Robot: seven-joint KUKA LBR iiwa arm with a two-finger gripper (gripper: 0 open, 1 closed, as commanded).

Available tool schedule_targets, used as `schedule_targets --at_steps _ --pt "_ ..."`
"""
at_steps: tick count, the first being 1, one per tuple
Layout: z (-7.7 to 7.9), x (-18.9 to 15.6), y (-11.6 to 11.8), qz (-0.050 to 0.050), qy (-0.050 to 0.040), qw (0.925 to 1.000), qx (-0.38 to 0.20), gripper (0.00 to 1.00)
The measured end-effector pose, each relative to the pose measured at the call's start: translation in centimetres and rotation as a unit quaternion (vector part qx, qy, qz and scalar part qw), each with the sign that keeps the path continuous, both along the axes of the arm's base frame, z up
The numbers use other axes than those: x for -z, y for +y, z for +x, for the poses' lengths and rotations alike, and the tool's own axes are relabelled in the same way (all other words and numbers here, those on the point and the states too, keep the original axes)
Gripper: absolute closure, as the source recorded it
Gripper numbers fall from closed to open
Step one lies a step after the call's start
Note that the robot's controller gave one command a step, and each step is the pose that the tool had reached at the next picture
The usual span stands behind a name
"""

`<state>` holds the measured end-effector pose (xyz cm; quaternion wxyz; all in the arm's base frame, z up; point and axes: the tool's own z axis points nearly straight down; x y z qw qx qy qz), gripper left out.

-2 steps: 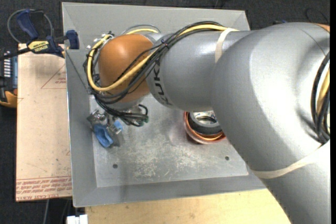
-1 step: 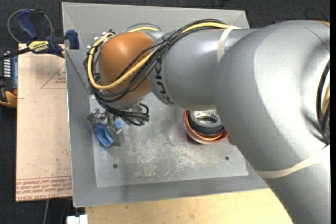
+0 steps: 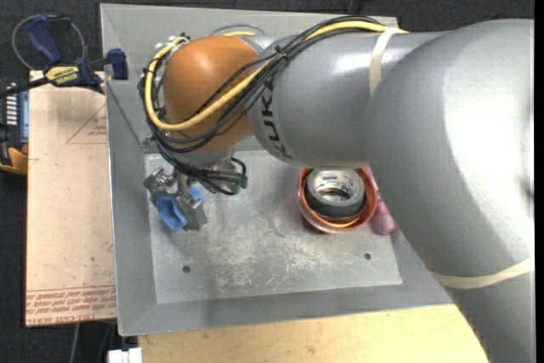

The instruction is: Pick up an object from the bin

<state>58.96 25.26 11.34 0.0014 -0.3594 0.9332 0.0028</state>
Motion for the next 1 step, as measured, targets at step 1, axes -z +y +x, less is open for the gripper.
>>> schedule_targets --at_steps 1 --pt "0.2 -3.87 0.07 0.001 -0.0035 1.0 0.0 1.0"
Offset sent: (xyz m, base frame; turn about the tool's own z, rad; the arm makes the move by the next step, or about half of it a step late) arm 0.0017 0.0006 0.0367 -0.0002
